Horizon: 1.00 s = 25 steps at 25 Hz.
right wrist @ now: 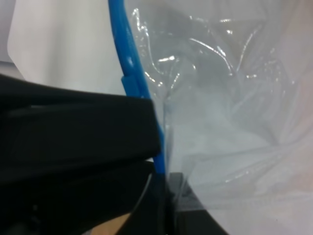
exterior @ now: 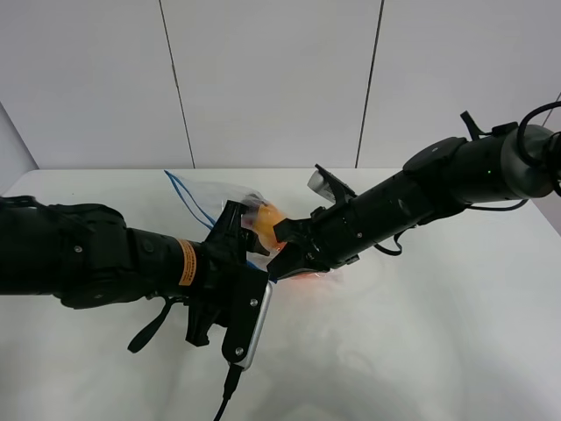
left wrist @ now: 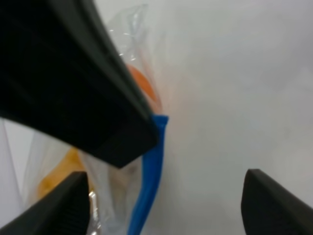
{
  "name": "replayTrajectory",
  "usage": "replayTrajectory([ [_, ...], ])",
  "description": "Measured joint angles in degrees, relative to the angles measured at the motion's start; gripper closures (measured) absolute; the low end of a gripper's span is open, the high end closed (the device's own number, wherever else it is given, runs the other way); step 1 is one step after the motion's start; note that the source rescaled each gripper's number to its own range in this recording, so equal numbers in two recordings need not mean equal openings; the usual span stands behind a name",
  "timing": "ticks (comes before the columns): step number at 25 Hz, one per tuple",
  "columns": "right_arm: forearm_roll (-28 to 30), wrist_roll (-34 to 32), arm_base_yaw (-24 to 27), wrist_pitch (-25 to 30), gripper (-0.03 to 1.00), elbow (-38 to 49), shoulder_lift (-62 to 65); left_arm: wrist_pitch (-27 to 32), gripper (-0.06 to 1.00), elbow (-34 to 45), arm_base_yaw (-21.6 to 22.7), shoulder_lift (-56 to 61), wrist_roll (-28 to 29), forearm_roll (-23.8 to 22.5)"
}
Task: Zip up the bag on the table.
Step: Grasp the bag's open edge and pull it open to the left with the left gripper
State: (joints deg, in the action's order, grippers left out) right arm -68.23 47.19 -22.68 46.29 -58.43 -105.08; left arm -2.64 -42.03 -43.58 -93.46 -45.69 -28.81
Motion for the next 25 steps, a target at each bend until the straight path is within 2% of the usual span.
replayTrajectory([
  [7,0.38,-0.05,0.00,0.00,0.97,0.00,0.00,-2.44,0.12,0.00,0.00,-1.45,-0.04,-0.08],
  [10,0.49,-0.05,0.00,0.00,0.97,0.00,0.00,-3.41,0.15,0.00,0.69,-2.17,-0.89,-0.08],
  [15,0.49,-0.05,0.00,0.50,0.97,0.00,0.00,-3.73,0.49,-0.17,3.14,-2.40,-1.34,-0.08],
  [18,0.64,-0.05,0.00,0.71,0.97,0.00,0.00,-4.30,0.63,-0.17,3.32,-2.42,-2.07,-0.08],
  [25,0.85,-0.05,0.00,0.60,0.97,0.00,0.00,-4.62,0.83,-0.17,3.39,-2.42,-4.66,-0.03],
])
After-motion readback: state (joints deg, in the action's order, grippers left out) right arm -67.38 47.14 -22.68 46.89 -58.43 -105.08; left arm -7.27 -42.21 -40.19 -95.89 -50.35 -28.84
